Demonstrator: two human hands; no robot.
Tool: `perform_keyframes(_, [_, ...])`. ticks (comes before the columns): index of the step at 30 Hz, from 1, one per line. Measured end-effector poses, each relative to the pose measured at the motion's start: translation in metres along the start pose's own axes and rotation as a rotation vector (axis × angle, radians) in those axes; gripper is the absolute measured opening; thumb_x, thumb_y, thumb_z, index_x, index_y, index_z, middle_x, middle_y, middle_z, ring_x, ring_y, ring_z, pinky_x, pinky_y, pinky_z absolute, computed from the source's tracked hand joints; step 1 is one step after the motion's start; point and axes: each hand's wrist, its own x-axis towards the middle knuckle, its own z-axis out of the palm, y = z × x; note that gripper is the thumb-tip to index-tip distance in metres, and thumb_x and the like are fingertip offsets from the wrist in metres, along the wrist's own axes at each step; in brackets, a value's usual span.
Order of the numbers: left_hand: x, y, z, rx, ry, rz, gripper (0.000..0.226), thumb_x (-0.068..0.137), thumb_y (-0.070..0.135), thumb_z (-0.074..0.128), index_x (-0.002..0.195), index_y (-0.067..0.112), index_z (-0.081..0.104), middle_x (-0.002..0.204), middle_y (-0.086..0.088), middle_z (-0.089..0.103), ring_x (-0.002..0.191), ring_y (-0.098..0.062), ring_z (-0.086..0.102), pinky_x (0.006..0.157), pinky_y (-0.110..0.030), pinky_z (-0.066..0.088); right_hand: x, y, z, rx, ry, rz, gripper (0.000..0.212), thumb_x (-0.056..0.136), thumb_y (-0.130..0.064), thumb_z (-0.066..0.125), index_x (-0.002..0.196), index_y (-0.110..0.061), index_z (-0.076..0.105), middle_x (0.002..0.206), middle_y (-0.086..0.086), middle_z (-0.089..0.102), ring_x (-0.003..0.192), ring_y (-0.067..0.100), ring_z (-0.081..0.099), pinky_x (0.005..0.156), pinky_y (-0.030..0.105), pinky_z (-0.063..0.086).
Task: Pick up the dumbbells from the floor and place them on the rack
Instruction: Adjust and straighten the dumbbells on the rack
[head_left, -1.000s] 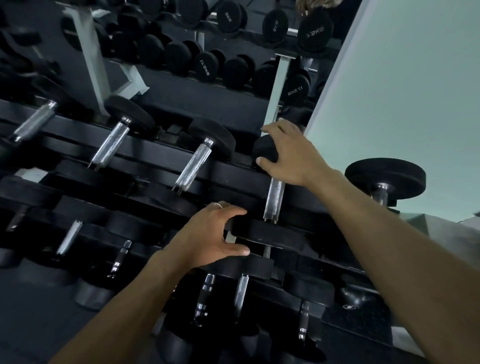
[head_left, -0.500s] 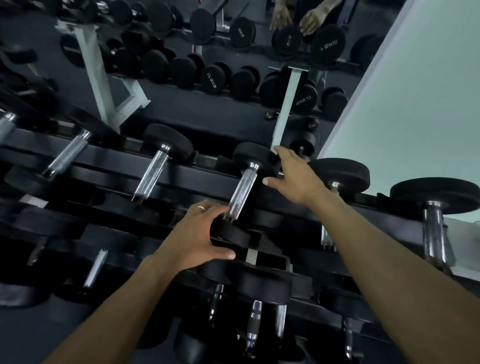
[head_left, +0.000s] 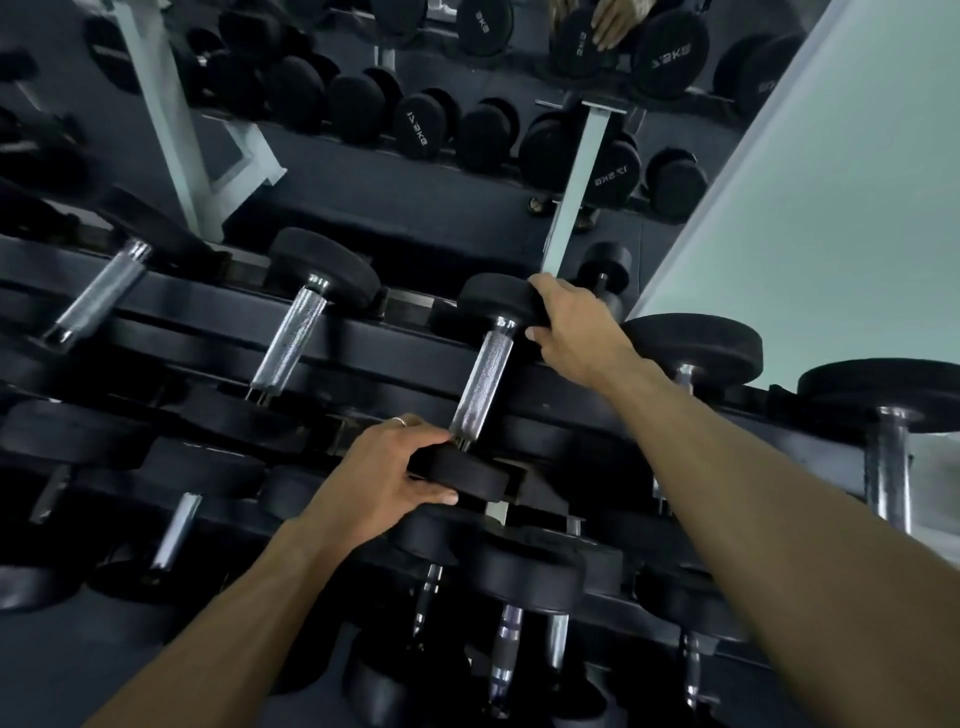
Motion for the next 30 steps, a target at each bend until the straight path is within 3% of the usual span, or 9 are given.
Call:
perform_keyframes(3, [-0.002,0.003,0.006,-0.098,0.026,-0.041,0.058,0.060,0.029,0.090,0.113,0.021,0.069,0.098,0.016,0.061,0.090,0.002,0.058,0.080,-0.004,0.037,0.010,-0.004,-0.004,-0.050,-0.030,-0.039,0.045,0.089,-0.014,0.065,0.129,-0.012,0.045,0.118,0.009,0.058,0.106,0.033,0.058,0.093,0.047,0.048])
perform_keyframes(10, [-0.004,0.006,0.009,-0.159,0.043,-0.085,0.053,0.059,0.026,0.091,0.108,0.027,0.071,0.095,0.014,0.064,0.092,-0.001,0.061,0.083,-0.012,0.043,0.014,-0.007,-0.009,-0.107,-0.045,-0.055,0.044,0.088,-0.015,0.065,0.128,-0.014,0.047,0.118,0.010,0.059,0.108,0.034,0.056,0.093,0.045,0.045])
perform_keyframes(15, [-0.006,0.004,0.005,-0.220,0.045,-0.119,0.049,0.061,0.021,0.091,0.104,0.031,0.071,0.095,0.012,0.066,0.091,0.002,0.060,0.075,-0.005,0.040,0.017,-0.013,-0.010,-0.144,-0.047,-0.072,0.041,0.088,-0.014,0.065,0.125,-0.012,0.049,0.115,0.011,0.060,0.107,0.034,0.057,0.092,0.042,0.043])
perform_keyframes(21, [-0.006,-0.001,0.006,-0.236,0.017,-0.110,0.049,0.062,0.023,0.090,0.106,0.030,0.070,0.097,0.011,0.067,0.093,-0.004,0.064,0.085,-0.023,0.050,0.017,-0.015,-0.007,-0.143,-0.032,-0.072,0.044,0.088,-0.016,0.065,0.129,-0.013,0.048,0.116,0.011,0.060,0.108,0.034,0.057,0.091,0.043,0.044])
perform_keyframes(27, [-0.005,-0.004,0.003,-0.126,0.013,-0.078,0.049,0.066,0.027,0.088,0.110,0.030,0.067,0.102,0.012,0.066,0.097,-0.002,0.062,0.088,-0.021,0.047,0.019,-0.015,-0.008,-0.135,-0.048,-0.083,0.049,0.090,-0.018,0.063,0.134,-0.014,0.043,0.123,0.011,0.056,0.112,0.034,0.056,0.092,0.042,0.044])
perform_keyframes(30, [-0.007,-0.001,0.001,-0.014,0.012,-0.094,0.062,0.066,0.035,0.086,0.122,0.026,0.061,0.112,0.009,0.064,0.104,-0.007,0.058,0.095,-0.030,0.047,0.016,-0.019,-0.010,-0.129,-0.036,-0.109,0.058,0.090,-0.024,0.061,0.141,-0.014,0.037,0.130,0.011,0.050,0.115,0.034,0.053,0.093,0.042,0.044])
